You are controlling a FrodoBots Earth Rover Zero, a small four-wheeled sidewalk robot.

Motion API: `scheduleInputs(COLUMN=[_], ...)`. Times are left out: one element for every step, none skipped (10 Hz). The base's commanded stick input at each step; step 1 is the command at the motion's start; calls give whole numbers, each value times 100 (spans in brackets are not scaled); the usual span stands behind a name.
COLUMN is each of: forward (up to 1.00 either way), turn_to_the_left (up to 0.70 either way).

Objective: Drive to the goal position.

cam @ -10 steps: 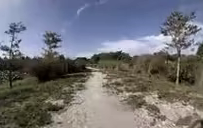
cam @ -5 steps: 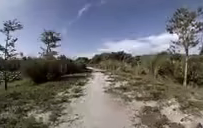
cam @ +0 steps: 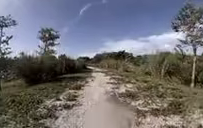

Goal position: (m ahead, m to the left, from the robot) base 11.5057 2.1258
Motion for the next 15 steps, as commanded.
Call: scheduleInputs(forward=[85,85,85,85,85,85,85,85,85,85,85,85,85,85,85], turn_to_the_left=[-34,-15,0,0,0,0,0,0,0,0,0,0,0,0,0])
